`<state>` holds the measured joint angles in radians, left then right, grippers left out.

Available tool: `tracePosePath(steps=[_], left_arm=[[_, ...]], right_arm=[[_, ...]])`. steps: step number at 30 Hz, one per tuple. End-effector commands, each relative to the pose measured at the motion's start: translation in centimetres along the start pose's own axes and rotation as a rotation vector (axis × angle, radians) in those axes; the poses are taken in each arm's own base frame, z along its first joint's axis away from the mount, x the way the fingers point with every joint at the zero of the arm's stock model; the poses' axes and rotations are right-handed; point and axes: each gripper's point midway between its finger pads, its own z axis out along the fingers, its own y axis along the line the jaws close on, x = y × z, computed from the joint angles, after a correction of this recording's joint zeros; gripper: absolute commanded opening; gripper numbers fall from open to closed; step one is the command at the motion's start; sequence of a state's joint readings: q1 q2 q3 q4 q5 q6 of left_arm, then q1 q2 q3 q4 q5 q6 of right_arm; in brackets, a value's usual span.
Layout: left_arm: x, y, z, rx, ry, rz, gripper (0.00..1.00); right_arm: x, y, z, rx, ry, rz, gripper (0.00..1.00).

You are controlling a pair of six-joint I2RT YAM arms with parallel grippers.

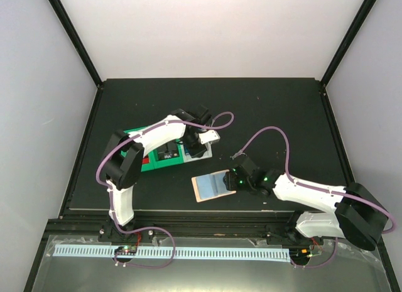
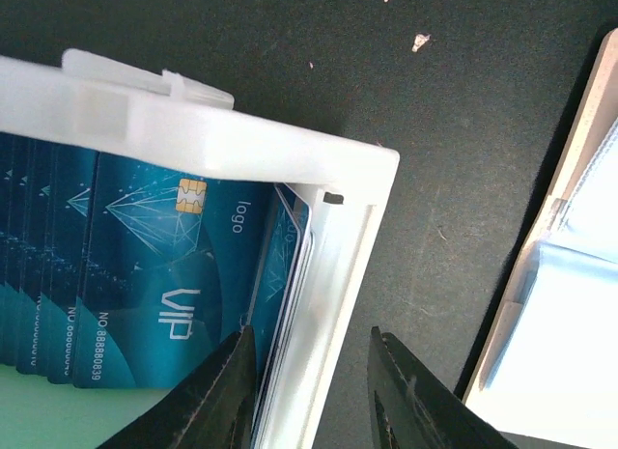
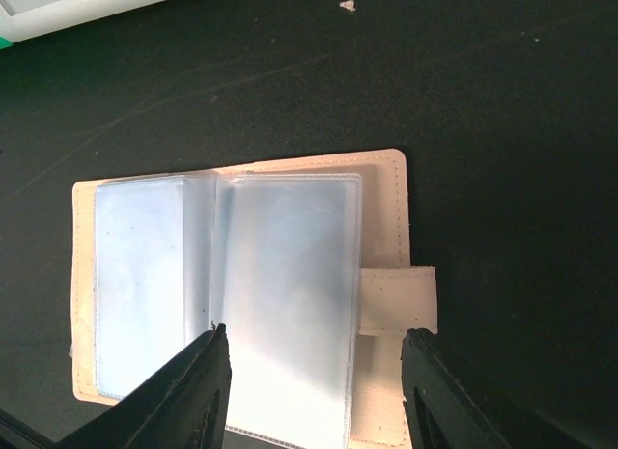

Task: Put the credit cards into the card holder
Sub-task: Pick up the credit card from the storage box.

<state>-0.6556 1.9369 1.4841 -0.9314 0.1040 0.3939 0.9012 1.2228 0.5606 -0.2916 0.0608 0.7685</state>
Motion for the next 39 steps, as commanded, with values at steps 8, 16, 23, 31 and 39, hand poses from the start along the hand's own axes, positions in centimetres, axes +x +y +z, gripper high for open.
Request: tracePosePath(steps=[8,16,23,31,39], left_arm=[[-0.3,-0.1,-1.6,0.017,-0.033,0.013,0.35],[-0.7,0.6,0.1,0.005,-0.015,0.007,0.67],[0.0,0.5,1.7,0.024,0.026,0.003,0.69],[0.3,-0.2,1.7,0.063,0.040,0.002,0.48],[-0.1,-0.4,-0.2,0.059,0.012,0.010,0.41]], right_arm=[[-0.4,0.1,0.2,-0.003,-0.012,0.006,0.50],[-0.4,0.1,0.3,-0.002,-0.008,-0.001,0.50],[-0.1,0.0,0.6,0.006,0.002,-0.001,0.50],[-0.1,-0.1,0.7,0.010,0.003,-0.004,0.50],[-0.1,-0.2,0.8,0.013,0.004,-0.003,0.50]])
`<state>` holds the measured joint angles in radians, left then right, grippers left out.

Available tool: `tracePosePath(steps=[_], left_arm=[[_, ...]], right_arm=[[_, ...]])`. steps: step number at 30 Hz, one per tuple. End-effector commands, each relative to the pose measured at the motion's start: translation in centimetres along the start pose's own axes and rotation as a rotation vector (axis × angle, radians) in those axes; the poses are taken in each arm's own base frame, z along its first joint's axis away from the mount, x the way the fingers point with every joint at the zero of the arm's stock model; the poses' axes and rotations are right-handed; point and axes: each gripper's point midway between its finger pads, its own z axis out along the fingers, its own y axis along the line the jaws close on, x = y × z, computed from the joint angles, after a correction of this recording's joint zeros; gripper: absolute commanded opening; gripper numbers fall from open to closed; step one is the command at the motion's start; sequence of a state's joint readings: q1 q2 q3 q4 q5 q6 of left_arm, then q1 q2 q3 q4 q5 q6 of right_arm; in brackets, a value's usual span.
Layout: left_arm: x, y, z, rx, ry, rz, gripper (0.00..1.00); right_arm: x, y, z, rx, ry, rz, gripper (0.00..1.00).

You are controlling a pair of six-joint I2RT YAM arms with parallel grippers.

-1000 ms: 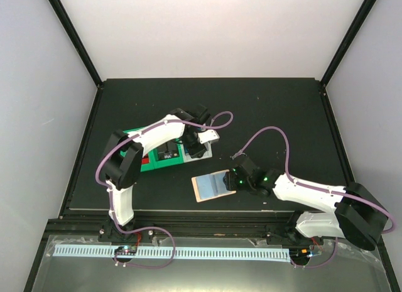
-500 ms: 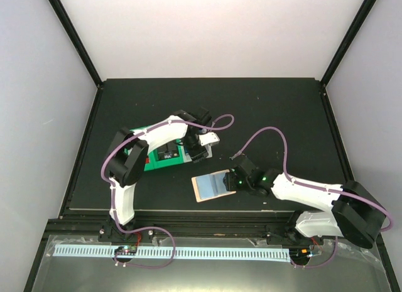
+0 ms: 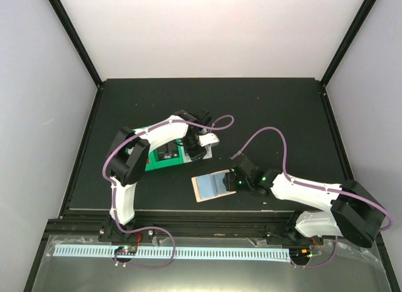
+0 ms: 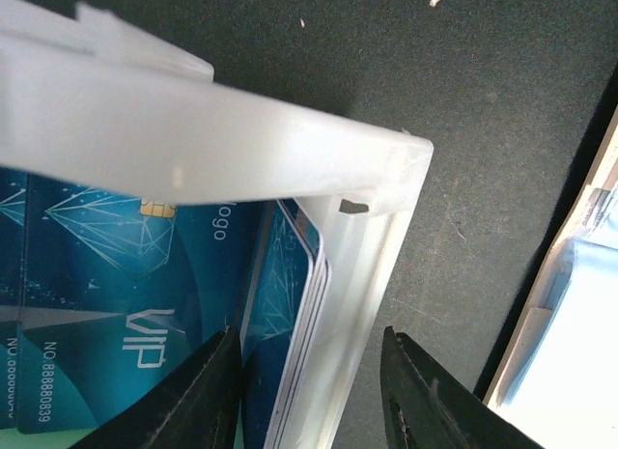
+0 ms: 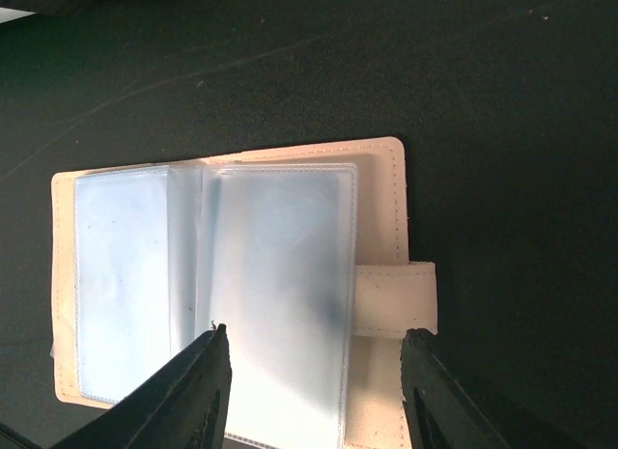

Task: Put the credit cards into the card holder
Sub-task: Pick up the credit card from the storage box.

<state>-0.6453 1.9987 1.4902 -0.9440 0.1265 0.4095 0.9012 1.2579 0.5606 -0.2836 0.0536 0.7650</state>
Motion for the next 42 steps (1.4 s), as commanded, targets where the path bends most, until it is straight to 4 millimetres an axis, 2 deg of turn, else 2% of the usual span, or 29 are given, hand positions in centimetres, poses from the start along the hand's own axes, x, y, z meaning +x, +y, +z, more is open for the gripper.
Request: tracePosePath(steps=[1,12,28,42], left_arm=[[-0.9,-0.4,-2.5,0.011,-0.044,0.015,0.40],[-0.5,-0.1,-2.8,-0.015,-0.028,0.009,0.35],[-0.2,-0.7,-3.7,0.010,-0.023,0.009,0.22],[0.0,-1.1,-4.5,0.021,-0.025,0.018,0.17]], right_arm=[[-0.6,0.1,0.1,0.000,-0.020,0.002,0.50],[-0.5,0.0,0.1,-0.001,-0.018,0.004,0.50],[-0.3,-0.1,0.3,0.001,-0.013,0.007,0.50],[-0.2,-0.1,0.4,0.000,-0.011,0.007,0.50]])
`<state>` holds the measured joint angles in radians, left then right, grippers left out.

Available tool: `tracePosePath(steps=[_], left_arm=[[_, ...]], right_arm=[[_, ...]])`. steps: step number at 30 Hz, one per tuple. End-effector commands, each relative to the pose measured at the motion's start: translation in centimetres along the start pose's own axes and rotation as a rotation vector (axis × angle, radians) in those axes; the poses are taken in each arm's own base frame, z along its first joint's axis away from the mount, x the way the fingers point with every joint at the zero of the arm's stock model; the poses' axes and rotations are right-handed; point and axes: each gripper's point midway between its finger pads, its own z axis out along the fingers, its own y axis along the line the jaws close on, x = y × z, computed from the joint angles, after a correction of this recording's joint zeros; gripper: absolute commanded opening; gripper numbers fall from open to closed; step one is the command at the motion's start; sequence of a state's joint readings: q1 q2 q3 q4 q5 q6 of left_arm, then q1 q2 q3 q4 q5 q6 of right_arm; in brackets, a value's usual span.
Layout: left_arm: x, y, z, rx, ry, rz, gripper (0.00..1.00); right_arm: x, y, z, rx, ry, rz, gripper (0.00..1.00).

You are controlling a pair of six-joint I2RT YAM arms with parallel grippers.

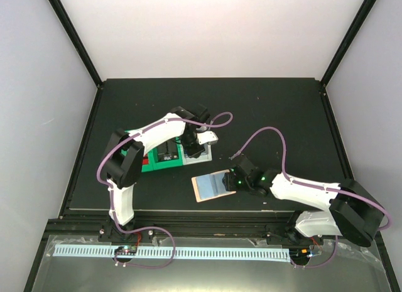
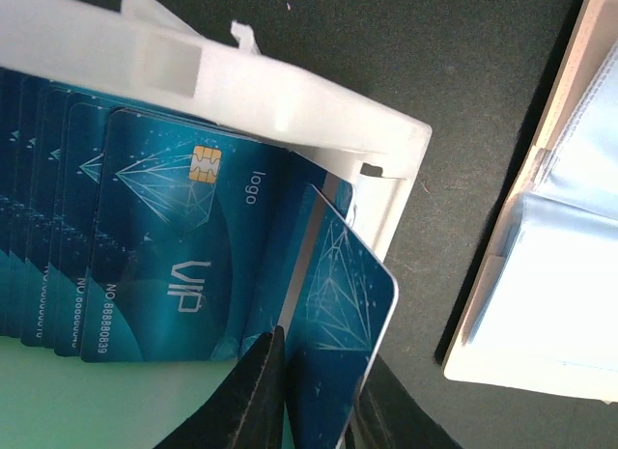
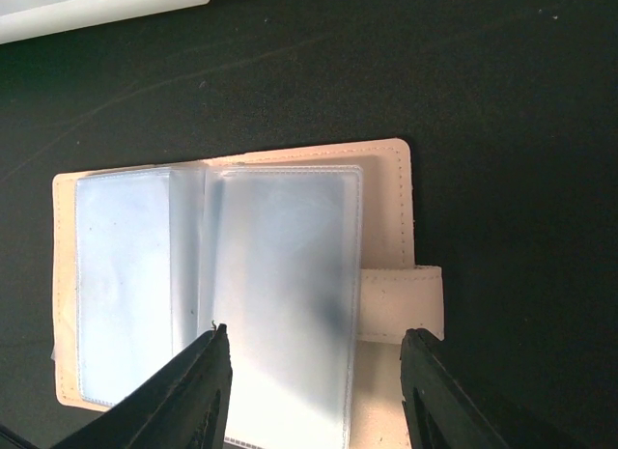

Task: Put the credit cards into the card holder
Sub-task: Pick up the credit card from the storage box.

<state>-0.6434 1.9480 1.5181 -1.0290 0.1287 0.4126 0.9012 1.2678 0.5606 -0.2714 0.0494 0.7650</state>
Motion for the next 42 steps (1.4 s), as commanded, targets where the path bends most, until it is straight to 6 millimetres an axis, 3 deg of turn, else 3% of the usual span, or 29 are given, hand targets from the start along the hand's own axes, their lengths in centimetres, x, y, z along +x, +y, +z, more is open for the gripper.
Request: tracePosePath(steps=[1,11,18,27,32,39,42], left_arm=[[-0.4,-0.7,-2.0,0.024,-0.030,0.017,0.15],[-0.7,-0.8,-3.1,0.018,-0.059,0.025,0.03],[-0.8,-0.7,-4.2,0.010,-0.083,0.026,0.05],[0.1,-1.1,-2.7,0.032,-0.053,0.004,0.05],[0.3,-1.7,-2.2,0.063,-0.046,0.003,0.06],[0.7,-2.1,-2.0,0.088,-0.027,0.005,0.09],[0.8,-2.4,-1.9,0.110,-0.024,0.004,0.11]], right_arm=[[-0.2,-0.2,0.2,0.005,-0.011,0.008,0.50],[-1.0,0.6,-0.7,-0.025,-0.033,0.015,0.50],[-1.6,0.9,-1.3,-0.036,-0.061,0.018,0.50],[-1.3,0.7,-1.2,-0.032,-0.054,0.018,0.50],[-1.8,1.9,-1.3,-0.083,-0.059,0.009,0.50],[-5.3,5.4,-2.0,-0.177,-0.136,0.017,0.52],[-7.0,6.0,-2.1,-0.167,-0.185,0.040,0.59]])
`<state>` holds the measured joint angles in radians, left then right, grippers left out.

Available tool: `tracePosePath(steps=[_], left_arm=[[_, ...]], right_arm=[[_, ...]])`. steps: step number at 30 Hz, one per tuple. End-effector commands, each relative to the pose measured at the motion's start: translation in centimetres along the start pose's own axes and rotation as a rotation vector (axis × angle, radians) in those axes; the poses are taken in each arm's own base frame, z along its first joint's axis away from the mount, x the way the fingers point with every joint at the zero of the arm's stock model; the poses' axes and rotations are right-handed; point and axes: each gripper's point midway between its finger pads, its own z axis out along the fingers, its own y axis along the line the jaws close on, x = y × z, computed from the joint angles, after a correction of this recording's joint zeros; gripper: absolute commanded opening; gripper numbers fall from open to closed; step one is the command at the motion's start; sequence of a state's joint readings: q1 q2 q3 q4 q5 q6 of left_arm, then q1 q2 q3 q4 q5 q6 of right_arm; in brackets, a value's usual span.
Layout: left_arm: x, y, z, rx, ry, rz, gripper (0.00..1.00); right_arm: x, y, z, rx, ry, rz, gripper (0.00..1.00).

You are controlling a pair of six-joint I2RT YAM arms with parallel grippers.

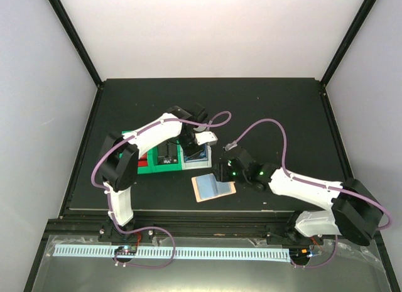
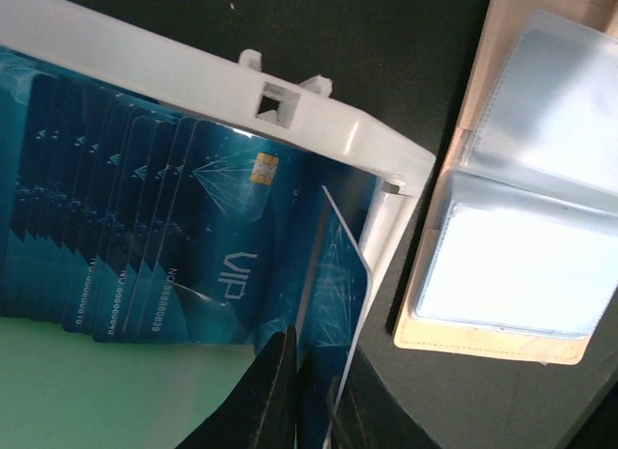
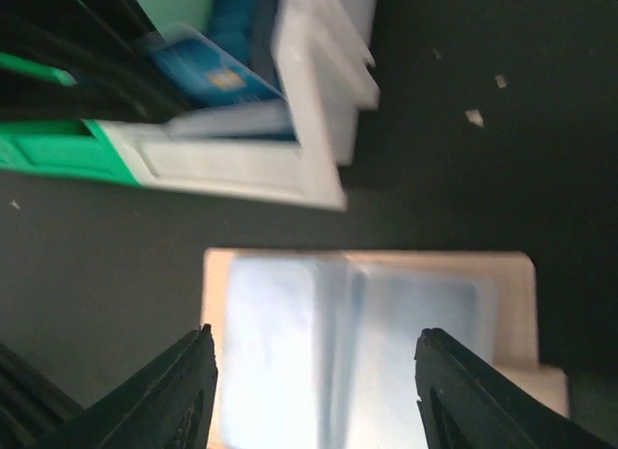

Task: Put the credit cards into the card holder
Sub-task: Pick up the credit card from the storage box.

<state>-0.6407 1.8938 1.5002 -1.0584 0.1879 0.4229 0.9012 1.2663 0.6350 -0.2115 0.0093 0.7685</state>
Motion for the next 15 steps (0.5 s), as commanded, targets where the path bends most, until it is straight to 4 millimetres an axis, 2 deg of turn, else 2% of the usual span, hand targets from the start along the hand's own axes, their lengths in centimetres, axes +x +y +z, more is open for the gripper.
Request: tracePosePath(steps=[1,5,10,15], left_arm=[[0.5,-1.2,-0.3,0.067,0.005,-0.004,0.11],[0.4,-1.3,-0.2,0.076,0.007,-0.005,0.11],[0.6,-1.0,-0.1,0.061,0.017,-0.016,0.05],[-0.1,-0.8,-2.0,0.032,-0.040,-0.011,0.02]], right_arm=[[-4.2,2.4,-0.1,-0.041,-0.125,0.032,0.61],[-5.1,2.4,0.9,-0.023,-0.157,0.052,0.66],[-5.0,2.2,1.9,-0.012,-0.142,0.064,0.65],[-4.9,2.0,1.1,-0.022,-0.165,0.067,0.65]])
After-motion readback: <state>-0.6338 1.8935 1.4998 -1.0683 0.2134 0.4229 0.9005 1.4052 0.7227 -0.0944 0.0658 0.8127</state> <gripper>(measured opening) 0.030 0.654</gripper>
